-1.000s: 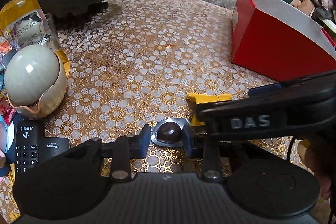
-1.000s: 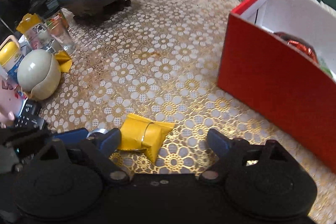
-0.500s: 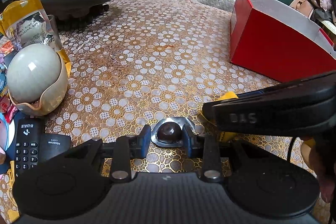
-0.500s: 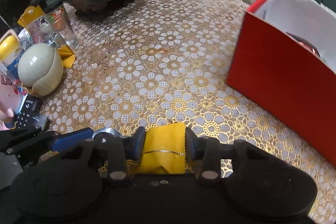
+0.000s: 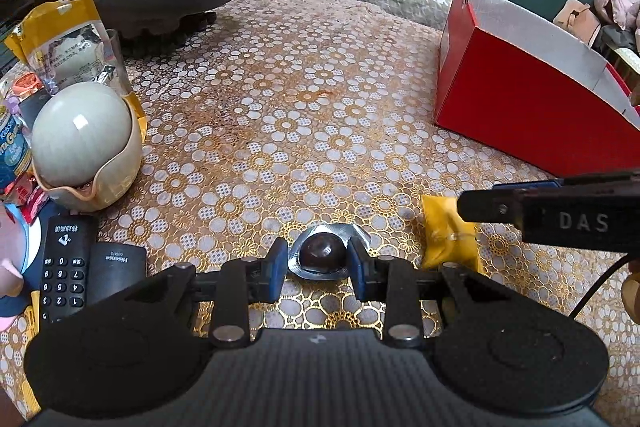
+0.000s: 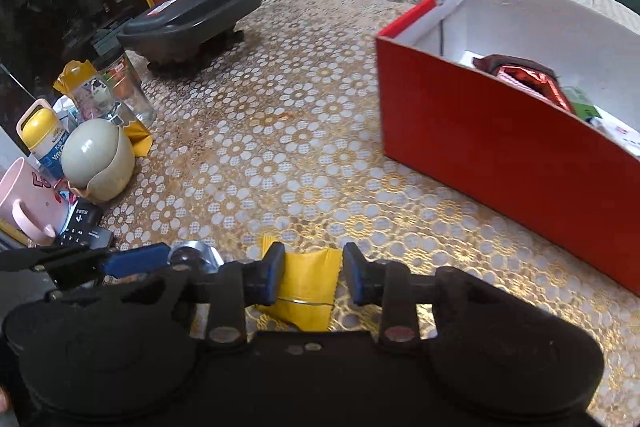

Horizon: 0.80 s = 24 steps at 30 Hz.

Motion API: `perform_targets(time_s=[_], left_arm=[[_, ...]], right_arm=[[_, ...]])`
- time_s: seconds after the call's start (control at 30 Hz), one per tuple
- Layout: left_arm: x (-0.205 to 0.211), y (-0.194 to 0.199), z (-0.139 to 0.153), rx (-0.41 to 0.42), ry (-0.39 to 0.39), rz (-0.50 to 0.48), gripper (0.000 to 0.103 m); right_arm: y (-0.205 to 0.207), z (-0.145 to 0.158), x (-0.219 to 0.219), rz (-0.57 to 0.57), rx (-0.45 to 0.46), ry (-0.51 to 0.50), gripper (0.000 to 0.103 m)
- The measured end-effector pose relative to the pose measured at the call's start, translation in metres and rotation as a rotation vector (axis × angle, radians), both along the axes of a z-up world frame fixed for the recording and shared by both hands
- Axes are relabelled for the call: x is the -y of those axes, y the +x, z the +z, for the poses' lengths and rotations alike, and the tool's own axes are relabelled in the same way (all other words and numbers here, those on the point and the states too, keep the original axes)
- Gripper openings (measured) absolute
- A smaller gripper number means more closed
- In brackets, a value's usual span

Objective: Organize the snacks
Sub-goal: 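Grasp the round chocolate with the left gripper while the right gripper grasps the yellow candy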

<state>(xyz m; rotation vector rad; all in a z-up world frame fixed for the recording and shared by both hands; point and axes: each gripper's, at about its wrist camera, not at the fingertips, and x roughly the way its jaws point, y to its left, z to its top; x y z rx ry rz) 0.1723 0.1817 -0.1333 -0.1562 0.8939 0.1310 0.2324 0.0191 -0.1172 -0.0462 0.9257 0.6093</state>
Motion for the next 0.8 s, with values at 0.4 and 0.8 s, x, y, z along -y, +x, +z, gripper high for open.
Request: perform_targets(time_s=[0.4,0.8], left_arm=[[-0.004,-0.007,0.005,0.010,-0.015,0.017,0.031],[-0.011,-0.006,0.000,0.005,-0.035,0.030,0.031]], right_arm=[[0.004,-0.012,-0.012,0.060,-0.082,-0.056,0.034],[0.008,-0.021,-0.045,0.080,-0.001,-0.166,0.053]])
